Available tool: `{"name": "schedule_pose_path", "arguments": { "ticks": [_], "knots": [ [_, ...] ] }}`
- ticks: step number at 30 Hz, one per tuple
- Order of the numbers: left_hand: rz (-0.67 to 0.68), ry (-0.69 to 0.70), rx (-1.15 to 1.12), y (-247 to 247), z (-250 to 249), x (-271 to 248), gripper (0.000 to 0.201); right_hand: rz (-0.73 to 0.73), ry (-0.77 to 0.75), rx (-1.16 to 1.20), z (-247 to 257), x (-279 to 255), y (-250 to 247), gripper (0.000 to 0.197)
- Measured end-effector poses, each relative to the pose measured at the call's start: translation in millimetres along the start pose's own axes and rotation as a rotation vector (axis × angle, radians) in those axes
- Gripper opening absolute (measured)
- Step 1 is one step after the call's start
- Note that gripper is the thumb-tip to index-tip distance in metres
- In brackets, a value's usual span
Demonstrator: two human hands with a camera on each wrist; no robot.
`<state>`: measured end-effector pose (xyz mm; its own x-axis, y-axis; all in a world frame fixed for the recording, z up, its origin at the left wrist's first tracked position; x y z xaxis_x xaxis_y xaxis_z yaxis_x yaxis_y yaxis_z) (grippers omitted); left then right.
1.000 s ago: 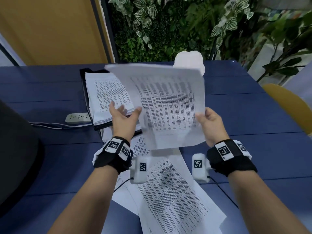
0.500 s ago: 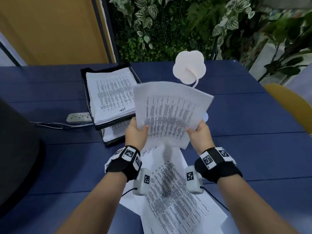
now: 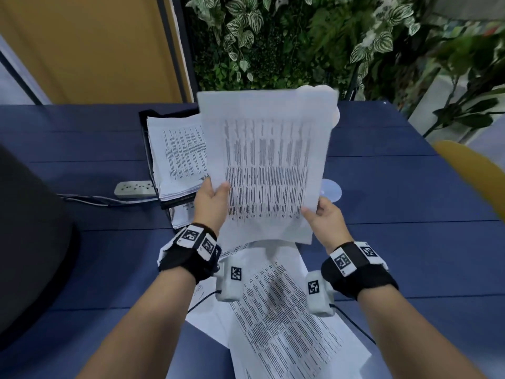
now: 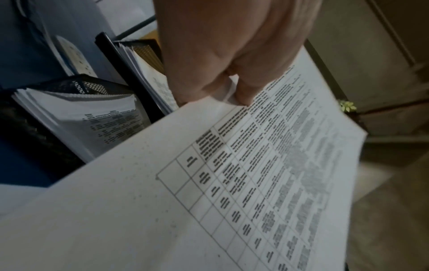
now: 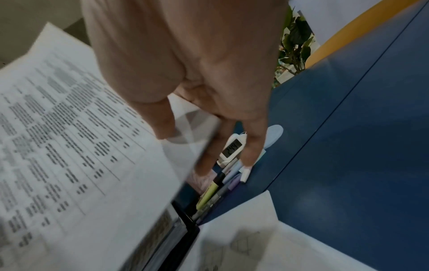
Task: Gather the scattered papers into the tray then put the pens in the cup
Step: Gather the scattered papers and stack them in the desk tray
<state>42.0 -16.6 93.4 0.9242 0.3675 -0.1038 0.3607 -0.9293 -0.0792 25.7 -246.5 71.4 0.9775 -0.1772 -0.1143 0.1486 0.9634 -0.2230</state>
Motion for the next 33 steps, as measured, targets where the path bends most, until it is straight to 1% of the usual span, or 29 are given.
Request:
{"name": "schedule_pose_path", "arguments": {
  "ticks": [1, 3, 4, 5, 6, 7, 9, 11, 14, 16, 19, 21, 22, 24, 26, 30, 33],
  "knots": [
    [-0.023, 0.005, -0.042, -4.0, -3.4, 2.0, 0.051, 0.033, 0.024, -0.015, -1.8, -0.4, 1.6, 0.019],
    [-0.065, -0.014, -0.113, -13.3, -7.4, 8.0, 0.053, 0.111, 0.123, 0.012, -5.0, -2.4, 7.5, 0.017],
    [-0.084, -0.023, -0.122, -17.9, -9.7, 9.4, 0.054, 0.139, 0.172, 0.05, -5.6, -3.6, 12.4, 0.019],
    [-0.112, -0.002, -0.098, -23.1, -10.2, 11.5, 0.05, 0.149, 0.2, 0.093, -5.5, -4.1, 17.9, 0.021],
    [-0.125, 0.009, -0.06, -28.5, -11.4, 11.0, 0.044, 0.143, 0.203, 0.11, -5.1, -3.3, 23.4, 0.024],
    [-0.137, 0.026, -0.025, -34.0, -12.0, 9.1, 0.043, 0.133, 0.194, 0.123, -4.1, -1.7, 29.3, 0.026],
    [-0.115, 0.049, 0.043, -46.6, -9.6, 5.0, 0.055, 0.121, 0.176, 0.12, 0.5, 1.8, 41.1, 0.028],
    [-0.071, 0.073, 0.168, -59.5, -5.1, 2.8, 0.062, 0.13, 0.171, 0.116, 5.4, 6.3, 55.1, 0.025],
    [0.014, 0.064, 0.374, -76.5, 5.6, 5.5, 0.052, 0.125, 0.165, 0.124, 15.2, 14.8, 77.0, 0.021],
    [0.033, 0.062, 0.434, -88.3, 10.8, 10.1, 0.05, 0.114, 0.169, 0.117, 22.4, 22.7, 92.5, 0.022],
    [0.019, 0.077, 0.47, -105.0, 8.4, 23.2, 0.057, 0.115, 0.169, 0.14, 33.9, 33.6, 114.1, 0.023],
    [0.033, 0.101, 0.521, -113.4, 2.3, 33.6, 0.063, 0.116, 0.16, 0.156, 42.6, 39.9, 127.5, 0.025],
    [0.028, 0.135, 0.589, -117.0, -1.2, 39.4, 0.066, 0.111, 0.152, 0.15, 47.3, 43.1, 134.0, 0.026],
    [-0.007, 0.207, 0.798, -121.9, -9.3, 49.8, 0.072, 0.092, 0.139, 0.124, 54.6, 51.9, 145.7, 0.027],
    [-0.032, 0.256, 0.933, -124.5, -15.1, 60.1, 0.078, 0.069, 0.121, 0.082, 60.8, 60.2, 154.3, 0.027],
    [-0.039, 0.29, 1.096, -125.9, -18.3, 81.0, 0.088, 0.003, 0.02, -0.061, 66.0, 76.0, 164.5, 0.024],
    [0.015, 0.295, 1.28, -124.6, -12.4, 93.9, 0.087, -0.045, 0.009, -0.154, 61.7, 88.7, 170.2, 0.028]
  ]
}}
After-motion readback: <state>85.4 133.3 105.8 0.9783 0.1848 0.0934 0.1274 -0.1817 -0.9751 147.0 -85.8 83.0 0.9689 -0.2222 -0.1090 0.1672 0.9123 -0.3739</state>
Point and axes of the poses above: each hand's wrist, its own x-axis towards the middle knuckle, its own y-axis out of the palm, z = x × y, the point moved 1 cm from there along x, towards the middle knuckle, and after that the axes turned 3 degrees about -z, right-handed, at the moved point
